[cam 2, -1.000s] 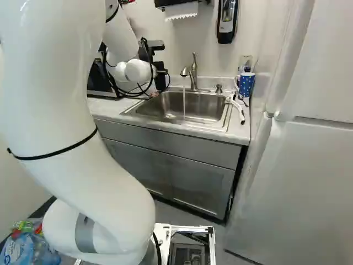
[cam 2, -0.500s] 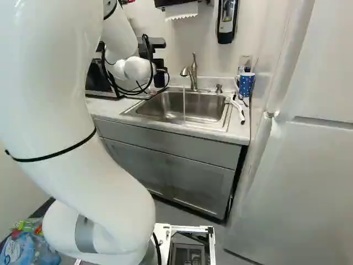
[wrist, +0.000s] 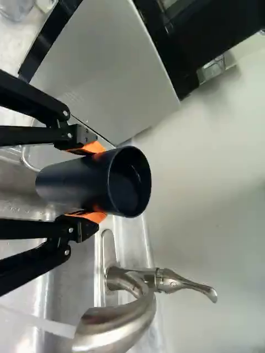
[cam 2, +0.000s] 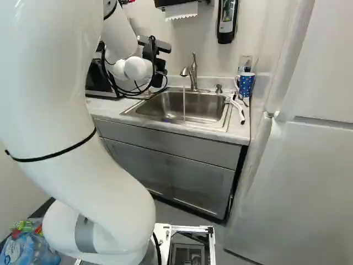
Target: Rinse the cup and place it in the tray
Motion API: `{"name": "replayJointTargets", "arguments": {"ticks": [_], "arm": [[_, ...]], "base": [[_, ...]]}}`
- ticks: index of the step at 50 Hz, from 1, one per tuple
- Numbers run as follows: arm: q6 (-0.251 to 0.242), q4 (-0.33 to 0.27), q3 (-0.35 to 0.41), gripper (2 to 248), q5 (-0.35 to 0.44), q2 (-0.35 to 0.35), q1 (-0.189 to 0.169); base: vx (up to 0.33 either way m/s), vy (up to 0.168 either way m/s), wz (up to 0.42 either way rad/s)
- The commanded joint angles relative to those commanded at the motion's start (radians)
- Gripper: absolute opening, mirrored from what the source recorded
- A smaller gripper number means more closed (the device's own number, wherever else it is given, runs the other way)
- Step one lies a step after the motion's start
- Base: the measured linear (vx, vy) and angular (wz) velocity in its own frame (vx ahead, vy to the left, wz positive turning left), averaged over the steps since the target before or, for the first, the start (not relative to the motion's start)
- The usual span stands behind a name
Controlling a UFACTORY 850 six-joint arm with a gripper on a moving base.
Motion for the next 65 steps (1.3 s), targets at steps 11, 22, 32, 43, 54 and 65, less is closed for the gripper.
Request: {"name": "replayJointTargets", "arguments": {"ticks": [11, 22, 32, 43, 54, 65], "arm": [[0.116, 0.000, 0.000, 121, 0.000, 0.000, 0.000], [0.231, 0.000, 0.000, 121, 0.000, 0.000, 0.000], [0.337, 0.000, 0.000, 121, 0.000, 0.000, 0.000], [0.452, 0.000, 0.000, 121, 0.000, 0.000, 0.000], [0.568, 0.000, 0.000, 121, 0.000, 0.000, 0.000], [0.684, 0.000, 0.000, 121, 0.000, 0.000, 0.000]], "base": [[0.000, 0.000, 0.000], [0.000, 0.000, 0.000], [0.000, 0.000, 0.000], [0.000, 0.000, 0.000], [0.000, 0.000, 0.000], [0.000, 0.000, 0.000]]}}
